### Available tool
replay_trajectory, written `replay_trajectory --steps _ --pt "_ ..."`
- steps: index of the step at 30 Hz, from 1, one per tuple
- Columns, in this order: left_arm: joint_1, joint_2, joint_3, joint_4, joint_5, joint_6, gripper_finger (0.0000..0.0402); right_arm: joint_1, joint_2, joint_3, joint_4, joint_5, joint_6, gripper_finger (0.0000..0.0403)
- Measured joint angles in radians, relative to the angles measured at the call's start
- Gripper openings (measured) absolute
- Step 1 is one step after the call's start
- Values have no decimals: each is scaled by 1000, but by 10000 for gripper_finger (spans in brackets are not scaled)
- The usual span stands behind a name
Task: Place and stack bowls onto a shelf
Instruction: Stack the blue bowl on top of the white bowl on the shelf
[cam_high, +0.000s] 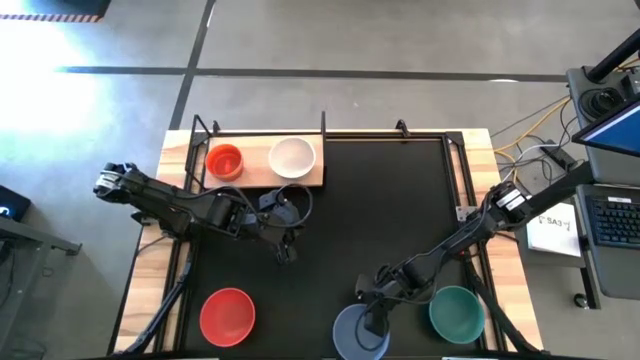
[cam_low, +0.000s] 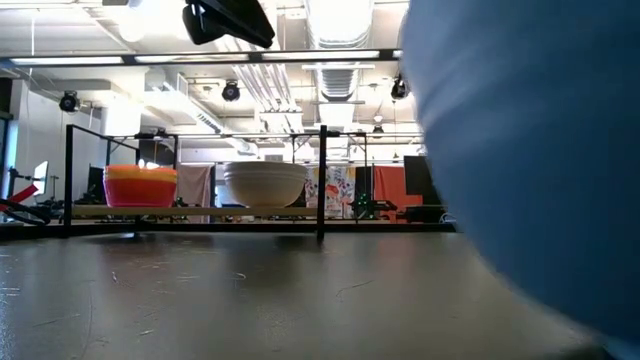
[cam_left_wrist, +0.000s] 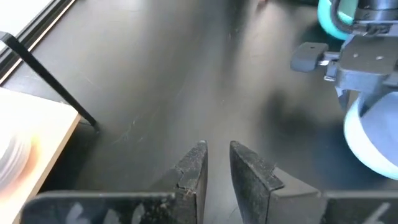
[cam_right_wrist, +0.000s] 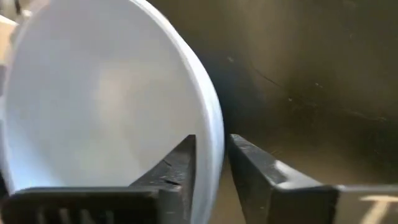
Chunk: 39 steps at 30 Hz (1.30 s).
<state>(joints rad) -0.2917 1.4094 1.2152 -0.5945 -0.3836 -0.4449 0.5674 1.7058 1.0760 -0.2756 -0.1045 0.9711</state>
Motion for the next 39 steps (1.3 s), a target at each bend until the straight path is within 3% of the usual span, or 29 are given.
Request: replay_trajectory --steps 6,15,21,27,32,35,39 --pt "0 0 0 25 0 15 51 0 3 0 3 -2 -16 16" --pt "0 0 0 29 2 9 51 -10 -38 -1 -2 -7 -31 9" --pt "0 0 0 37 7 9 51 -65 -120 -1 -18 55 -126 9" --pt "0 -1 0 47 10 29 51 -177 -210 -1 -102 267 -243 9" --pt "2 -2 0 104 -19 136 51 -283 -274 -1 -173 467 -360 9" --pt "4 -4 0 161 -100 234 51 -346 -305 -1 -199 573 -419 9" --pt "6 -5 0 264 -328 410 51 -420 -344 -1 -182 719 -508 9"
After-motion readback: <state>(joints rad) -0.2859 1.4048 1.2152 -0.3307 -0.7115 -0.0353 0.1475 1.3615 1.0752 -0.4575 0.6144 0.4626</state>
